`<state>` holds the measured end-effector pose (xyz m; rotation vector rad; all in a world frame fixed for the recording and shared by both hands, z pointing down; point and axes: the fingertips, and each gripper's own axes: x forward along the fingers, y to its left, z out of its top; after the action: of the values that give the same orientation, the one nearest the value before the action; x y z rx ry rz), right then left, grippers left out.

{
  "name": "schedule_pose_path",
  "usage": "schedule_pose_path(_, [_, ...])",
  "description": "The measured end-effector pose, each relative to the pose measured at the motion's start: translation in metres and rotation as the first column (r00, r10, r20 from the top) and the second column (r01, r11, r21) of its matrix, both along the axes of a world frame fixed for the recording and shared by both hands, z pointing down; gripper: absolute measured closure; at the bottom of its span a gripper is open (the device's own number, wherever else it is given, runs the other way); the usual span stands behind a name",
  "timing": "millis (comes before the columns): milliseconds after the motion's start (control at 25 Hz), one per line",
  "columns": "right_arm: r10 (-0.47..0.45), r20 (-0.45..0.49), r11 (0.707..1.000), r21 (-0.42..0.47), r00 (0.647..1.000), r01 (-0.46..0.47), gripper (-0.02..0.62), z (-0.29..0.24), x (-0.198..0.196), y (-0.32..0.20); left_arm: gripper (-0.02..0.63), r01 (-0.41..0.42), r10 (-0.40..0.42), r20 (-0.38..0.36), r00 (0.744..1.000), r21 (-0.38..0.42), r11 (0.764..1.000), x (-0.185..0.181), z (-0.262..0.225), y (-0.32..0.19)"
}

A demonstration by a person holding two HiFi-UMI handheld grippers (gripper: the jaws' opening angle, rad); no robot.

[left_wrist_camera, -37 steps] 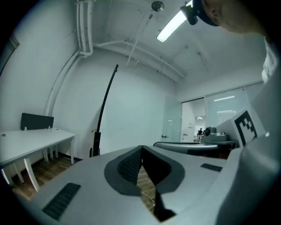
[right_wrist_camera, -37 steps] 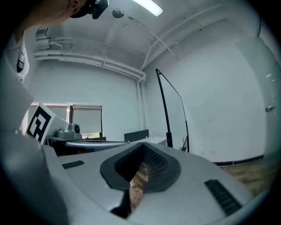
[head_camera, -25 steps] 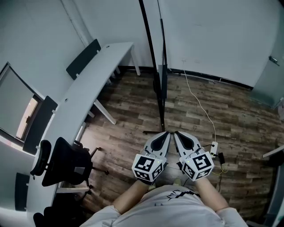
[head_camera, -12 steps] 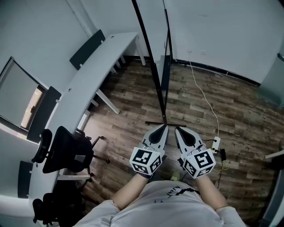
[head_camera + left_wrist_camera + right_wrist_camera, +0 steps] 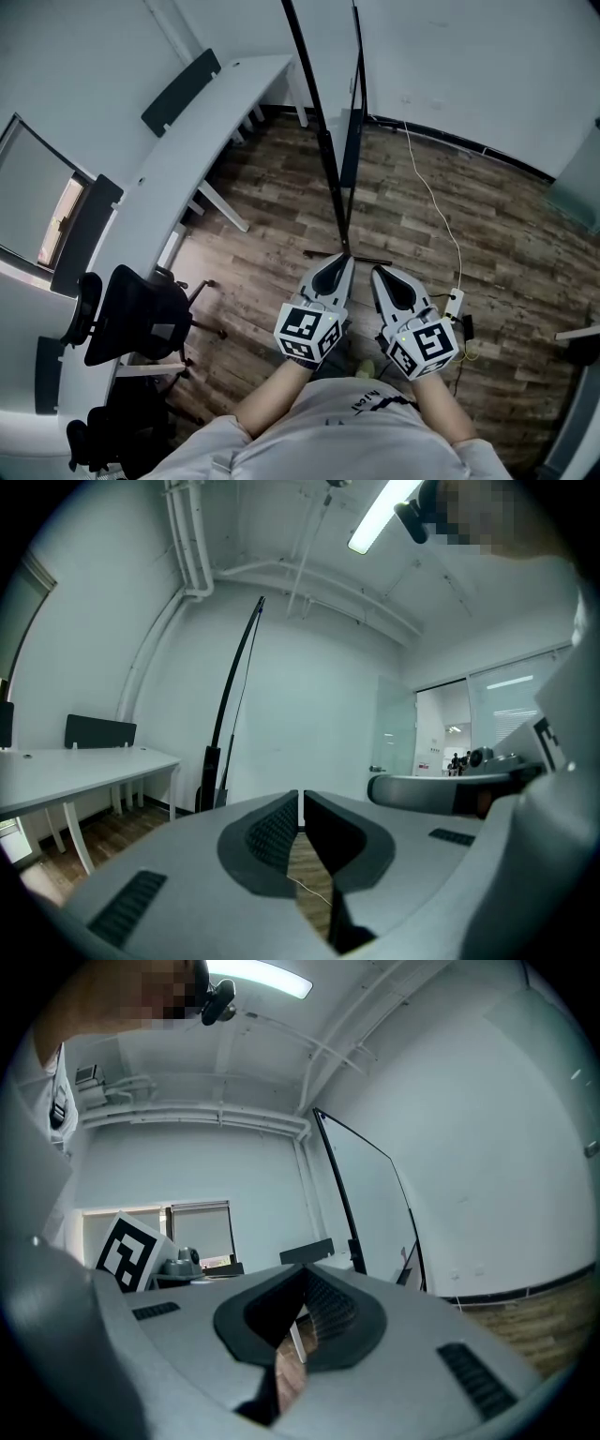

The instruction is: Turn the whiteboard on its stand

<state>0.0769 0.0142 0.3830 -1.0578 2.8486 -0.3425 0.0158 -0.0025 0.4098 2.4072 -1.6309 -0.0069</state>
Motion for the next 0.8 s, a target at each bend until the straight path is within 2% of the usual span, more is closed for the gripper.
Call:
schedule_pose_path(440, [0.018,-0.012,1.0,0.023,1.0,-0.018,0.583,-0.002,-0.057,-0.102,0.589,0.024,-0.024,-0.008,1.0,-0.002,1.0,-0.061,0.02,-0.114])
schedule_pose_path(600, [0.037,-0.027,0.999,0.019,0.999,-0.037,0.583,0.0,-0.078,-0.139,0.51,0.028,-0.028,0.0,1.0,-0.022,0.999,-0.084,0.035,-0.159])
schedule_pose_path(800, [0.07,-0.061,0.998,0.002,0.996,-0.07,0.583,0.009,-0.095,-0.172,0.443,0.041,-0.04,0.028,0.999,-0.055,0.998,-0.107,0.066,-0.209])
